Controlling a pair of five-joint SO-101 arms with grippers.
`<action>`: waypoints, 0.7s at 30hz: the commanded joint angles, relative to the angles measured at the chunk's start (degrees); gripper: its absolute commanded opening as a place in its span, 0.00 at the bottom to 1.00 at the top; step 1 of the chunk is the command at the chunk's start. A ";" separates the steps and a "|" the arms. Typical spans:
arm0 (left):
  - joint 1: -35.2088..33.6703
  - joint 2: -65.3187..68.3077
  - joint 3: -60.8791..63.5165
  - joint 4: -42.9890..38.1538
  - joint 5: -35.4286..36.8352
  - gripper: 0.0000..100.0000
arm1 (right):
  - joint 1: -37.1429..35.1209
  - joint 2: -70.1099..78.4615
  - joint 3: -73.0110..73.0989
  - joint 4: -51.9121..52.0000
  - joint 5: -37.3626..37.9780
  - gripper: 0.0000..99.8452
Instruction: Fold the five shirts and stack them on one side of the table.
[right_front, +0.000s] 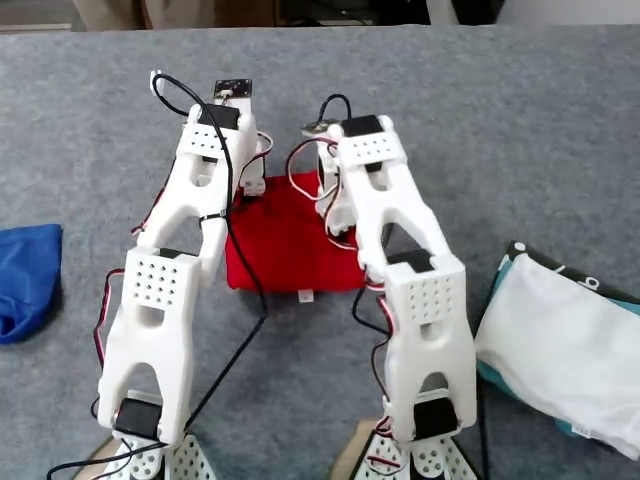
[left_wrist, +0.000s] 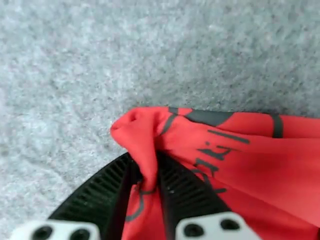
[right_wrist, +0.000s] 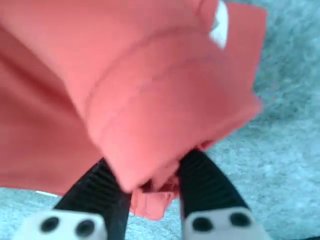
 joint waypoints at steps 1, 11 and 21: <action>-0.53 0.22 -1.05 -1.14 0.35 0.02 | 0.75 3.47 -0.57 0.44 0.00 0.01; -2.11 0.31 -6.07 -0.70 0.44 0.02 | 5.41 3.47 -4.44 -1.14 0.26 0.02; -2.81 0.31 -7.03 -0.88 -1.23 0.27 | 5.93 2.33 -5.93 0.62 -1.14 0.56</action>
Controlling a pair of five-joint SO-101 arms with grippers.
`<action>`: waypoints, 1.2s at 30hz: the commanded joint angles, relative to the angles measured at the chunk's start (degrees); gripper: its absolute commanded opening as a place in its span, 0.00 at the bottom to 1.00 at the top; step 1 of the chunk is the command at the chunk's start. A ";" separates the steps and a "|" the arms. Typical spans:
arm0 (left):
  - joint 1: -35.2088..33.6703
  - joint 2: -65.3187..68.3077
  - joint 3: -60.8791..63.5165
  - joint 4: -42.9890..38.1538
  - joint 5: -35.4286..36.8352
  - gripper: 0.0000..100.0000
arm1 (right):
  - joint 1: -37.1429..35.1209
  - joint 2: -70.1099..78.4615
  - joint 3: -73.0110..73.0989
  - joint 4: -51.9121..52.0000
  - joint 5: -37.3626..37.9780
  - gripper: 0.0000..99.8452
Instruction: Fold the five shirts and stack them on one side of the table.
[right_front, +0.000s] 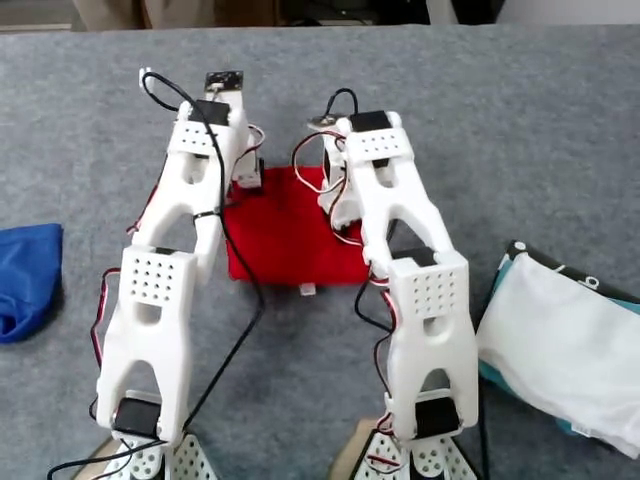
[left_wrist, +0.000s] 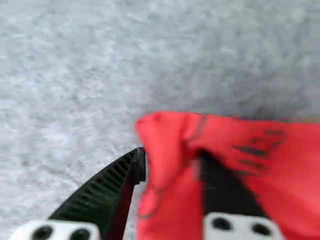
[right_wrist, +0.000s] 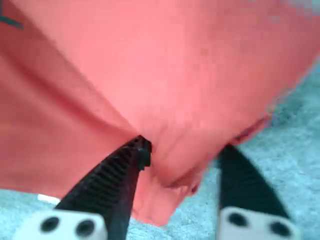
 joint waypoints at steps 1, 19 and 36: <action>-0.79 -0.40 -3.08 -1.05 -0.44 0.26 | 3.21 -0.57 -1.19 0.62 -1.85 0.59; -3.60 -0.92 -3.96 -0.53 -0.44 0.25 | 7.78 -36.79 -0.66 9.67 8.09 0.61; -5.10 -0.40 -15.03 7.30 -0.53 0.25 | 20.97 -75.21 27.74 9.67 23.30 0.61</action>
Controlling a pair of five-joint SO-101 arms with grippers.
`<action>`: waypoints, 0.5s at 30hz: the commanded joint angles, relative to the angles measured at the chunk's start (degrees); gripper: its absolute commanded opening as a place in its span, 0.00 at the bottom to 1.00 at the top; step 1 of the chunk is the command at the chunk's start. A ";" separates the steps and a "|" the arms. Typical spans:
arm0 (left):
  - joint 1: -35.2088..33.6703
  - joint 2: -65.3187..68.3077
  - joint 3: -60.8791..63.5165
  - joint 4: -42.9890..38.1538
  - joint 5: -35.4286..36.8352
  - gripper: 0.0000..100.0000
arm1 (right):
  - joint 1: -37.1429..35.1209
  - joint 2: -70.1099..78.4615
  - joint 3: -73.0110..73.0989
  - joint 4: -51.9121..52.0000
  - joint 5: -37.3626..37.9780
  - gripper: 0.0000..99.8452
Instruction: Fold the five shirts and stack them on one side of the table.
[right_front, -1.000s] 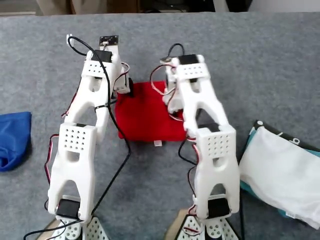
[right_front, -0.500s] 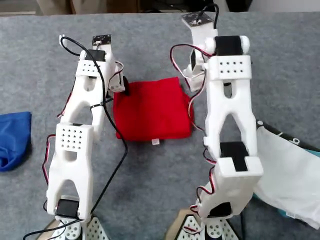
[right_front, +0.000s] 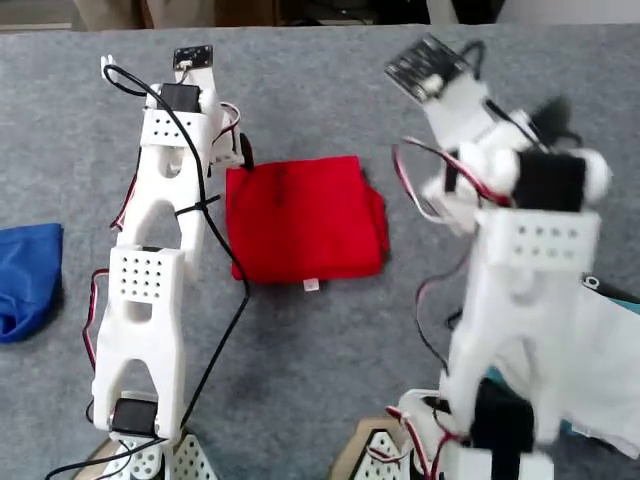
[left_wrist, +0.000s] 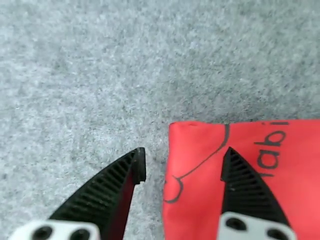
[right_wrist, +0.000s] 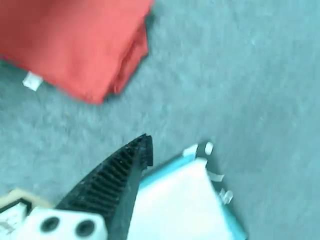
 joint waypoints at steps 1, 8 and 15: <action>-1.67 -0.84 -2.81 0.18 -1.23 0.25 | 5.93 -8.92 8.04 1.05 -7.65 0.61; -2.55 -0.84 -2.64 0.09 -6.42 0.25 | 2.68 -16.31 18.77 -0.70 -45.89 0.61; -2.46 -0.75 -2.29 -0.09 -6.15 0.25 | -12.44 -12.88 38.55 -25.67 -80.26 0.61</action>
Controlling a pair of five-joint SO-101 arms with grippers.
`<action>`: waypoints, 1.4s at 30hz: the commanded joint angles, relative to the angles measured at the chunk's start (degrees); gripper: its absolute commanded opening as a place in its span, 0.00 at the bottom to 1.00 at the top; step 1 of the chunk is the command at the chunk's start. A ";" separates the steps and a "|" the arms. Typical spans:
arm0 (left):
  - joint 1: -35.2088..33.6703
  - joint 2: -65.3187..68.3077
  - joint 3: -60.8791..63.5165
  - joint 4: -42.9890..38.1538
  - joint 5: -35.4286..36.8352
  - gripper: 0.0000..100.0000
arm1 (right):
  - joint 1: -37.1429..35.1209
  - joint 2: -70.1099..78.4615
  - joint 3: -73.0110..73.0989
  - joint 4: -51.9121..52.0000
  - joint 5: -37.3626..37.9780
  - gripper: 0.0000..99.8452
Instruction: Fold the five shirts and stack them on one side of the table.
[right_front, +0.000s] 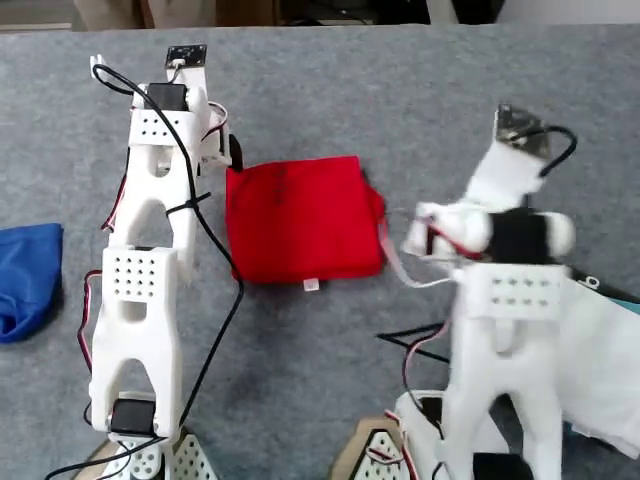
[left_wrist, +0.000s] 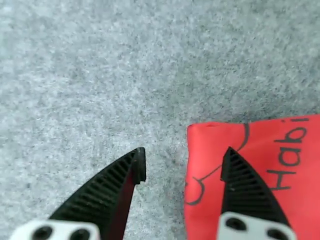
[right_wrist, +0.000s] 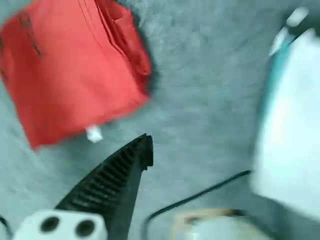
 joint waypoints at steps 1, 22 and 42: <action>-0.44 -0.75 -2.37 -0.09 -0.18 0.25 | -5.67 1.71 7.96 -21.01 -14.86 0.61; -1.32 3.03 -2.81 -1.76 -0.44 0.25 | -10.59 16.31 14.55 -40.88 -24.70 0.35; -1.93 3.12 -2.20 -2.81 -0.18 0.25 | -13.67 26.59 20.09 -49.49 -25.67 0.35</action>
